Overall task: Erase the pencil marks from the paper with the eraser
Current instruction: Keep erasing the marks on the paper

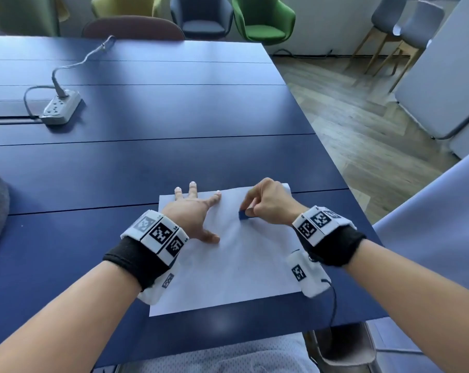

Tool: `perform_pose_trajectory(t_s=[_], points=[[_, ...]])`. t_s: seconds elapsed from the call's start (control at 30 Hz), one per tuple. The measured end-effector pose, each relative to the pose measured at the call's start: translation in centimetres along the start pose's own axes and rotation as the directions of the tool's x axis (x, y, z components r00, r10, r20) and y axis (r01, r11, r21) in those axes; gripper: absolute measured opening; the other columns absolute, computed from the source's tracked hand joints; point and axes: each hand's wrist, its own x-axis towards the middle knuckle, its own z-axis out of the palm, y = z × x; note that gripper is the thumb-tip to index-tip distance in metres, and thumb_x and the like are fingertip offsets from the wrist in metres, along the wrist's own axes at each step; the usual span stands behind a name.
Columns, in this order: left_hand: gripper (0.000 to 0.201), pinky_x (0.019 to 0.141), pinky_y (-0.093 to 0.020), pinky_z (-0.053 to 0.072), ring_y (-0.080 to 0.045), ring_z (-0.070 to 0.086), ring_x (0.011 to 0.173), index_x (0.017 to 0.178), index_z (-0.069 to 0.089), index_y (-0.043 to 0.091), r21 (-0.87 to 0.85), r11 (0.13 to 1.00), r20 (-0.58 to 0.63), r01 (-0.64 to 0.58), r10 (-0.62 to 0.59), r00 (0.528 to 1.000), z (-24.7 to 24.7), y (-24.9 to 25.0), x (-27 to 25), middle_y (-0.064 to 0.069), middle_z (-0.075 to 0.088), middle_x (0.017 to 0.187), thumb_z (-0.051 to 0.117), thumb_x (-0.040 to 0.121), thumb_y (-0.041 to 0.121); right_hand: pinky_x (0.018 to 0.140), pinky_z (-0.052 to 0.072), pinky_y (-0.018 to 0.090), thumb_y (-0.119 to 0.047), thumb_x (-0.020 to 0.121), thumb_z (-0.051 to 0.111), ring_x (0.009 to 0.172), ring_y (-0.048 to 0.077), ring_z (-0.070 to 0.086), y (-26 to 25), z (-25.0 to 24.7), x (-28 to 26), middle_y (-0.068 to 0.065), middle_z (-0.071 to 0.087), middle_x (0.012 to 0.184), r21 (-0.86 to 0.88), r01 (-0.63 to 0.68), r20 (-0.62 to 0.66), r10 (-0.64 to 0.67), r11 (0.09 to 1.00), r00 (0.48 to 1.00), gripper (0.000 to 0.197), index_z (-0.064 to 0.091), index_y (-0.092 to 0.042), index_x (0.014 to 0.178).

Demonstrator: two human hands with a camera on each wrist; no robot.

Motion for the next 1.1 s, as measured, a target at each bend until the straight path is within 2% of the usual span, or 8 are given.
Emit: perform_pose_trajectory(t_s=[0.13, 0.33, 0.47, 0.53, 0.6, 0.77, 0.93, 1.1], points=[[0.11, 0.112, -0.049, 0.029, -0.043, -0.01, 0.146, 0.153, -0.004, 0.043, -0.021, 1.0, -0.005, 0.001, -0.001, 1.0, 0.1, -0.1, 0.0, -0.014, -0.018, 0.16, 0.074, 0.077, 0.055, 0.088, 0.054, 0.036, -0.014, 0.068, 0.071, 0.072, 0.011, 0.063, 0.2, -0.5, 1.9, -0.015, 0.064, 0.064, 0.098, -0.039, -0.089, 0.048, 0.994, 0.995, 0.019, 0.073, -0.033, 0.063], [0.11, 0.113, -0.049, 0.027, -0.046, -0.009, 0.146, 0.153, -0.003, 0.044, -0.027, 1.0, -0.005, -0.008, 0.008, 1.0, 0.1, -0.2, 0.1, -0.016, -0.018, 0.16, 0.075, 0.076, 0.054, 0.081, 0.052, 0.024, -0.007, 0.076, 0.069, 0.067, 0.004, 0.06, 0.5, -1.0, -0.6, 0.002, 0.073, 0.075, -0.025, -0.035, 0.199, 0.039, 0.999, 0.979, 0.017, 0.078, -0.021, 0.081], [0.11, 0.112, -0.048, 0.026, -0.045, -0.009, 0.146, 0.153, -0.003, 0.042, -0.02, 1.0, -0.008, -0.007, 0.007, 1.0, 0.0, -0.1, 0.0, -0.015, -0.017, 0.16, 0.074, 0.076, 0.055, 0.072, 0.05, 0.02, -0.008, 0.076, 0.069, 0.063, 0.002, 0.059, -0.1, -0.4, 0.5, -0.002, 0.071, 0.072, 0.045, -0.018, 0.003, 0.018, 0.999, 1.0, 0.016, 0.078, -0.021, 0.082], [0.11, 0.113, -0.047, 0.027, -0.046, -0.008, 0.146, 0.153, -0.003, 0.042, -0.017, 1.0, -0.008, -0.003, 0.003, 1.0, 0.1, -0.1, 0.0, -0.015, -0.017, 0.16, 0.074, 0.076, 0.056, 0.067, 0.048, 0.019, -0.007, 0.077, 0.069, 0.066, 0.009, 0.061, 0.1, 0.2, -0.3, 0.004, 0.072, 0.074, 0.091, -0.009, -0.025, 0.011, 0.996, 1.0, 0.014, 0.077, -0.018, 0.081], [0.109, 0.113, -0.048, 0.026, -0.046, -0.007, 0.146, 0.153, -0.004, 0.042, -0.014, 1.0, -0.01, -0.003, 0.003, 1.0, 0.0, -0.2, 0.0, -0.016, -0.017, 0.16, 0.073, 0.077, 0.056, 0.063, 0.048, 0.019, -0.002, 0.078, 0.068, 0.065, 0.013, 0.06, 0.3, 0.9, -2.2, 0.005, 0.07, 0.072, 0.127, 0.002, 0.026, -0.006, 0.992, 1.0, 0.016, 0.077, -0.014, 0.081], [0.11, 0.114, -0.05, 0.023, -0.048, -0.007, 0.145, 0.154, -0.003, 0.041, -0.013, 1.0, -0.007, -0.009, 0.009, 1.0, 0.0, -0.2, 0.1, -0.018, -0.016, 0.16, 0.073, 0.077, 0.056, 0.05, 0.038, 0.006, -0.002, 0.079, 0.065, 0.059, 0.002, 0.052, 0.5, 1.9, -5.6, -0.008, 0.062, 0.067, 0.013, 0.058, 0.224, -0.059, 0.998, 0.973, 0.021, 0.076, -0.02, 0.083], [0.11, 0.113, -0.052, 0.025, -0.048, -0.007, 0.145, 0.154, -0.003, 0.041, 0.0, 1.0, 0.001, -0.001, 0.001, 1.0, -0.1, -0.1, 0.0, -0.017, -0.016, 0.16, 0.073, 0.077, 0.056, 0.058, 0.04, 0.013, -0.002, 0.077, 0.066, 0.065, 0.008, 0.059, 0.7, 2.7, -5.5, -0.001, 0.066, 0.074, 0.09, 0.084, 0.051, -0.089, 0.992, 0.995, 0.021, 0.076, -0.02, 0.081], [0.111, 0.113, -0.054, 0.022, -0.05, -0.007, 0.144, 0.154, -0.003, 0.04, -0.022, 1.0, 0.02, -0.005, 0.005, 1.0, -0.3, 0.0, -0.2, -0.019, -0.016, 0.16, 0.074, 0.077, 0.054, 0.053, 0.04, 0.009, -0.004, 0.079, 0.067, 0.059, 0.004, 0.053, 1.8, 2.7, -7.7, -0.004, 0.062, 0.07, 0.101, 0.074, 0.176, -0.091, 0.992, 0.98, 0.018, 0.076, -0.02, 0.082]])
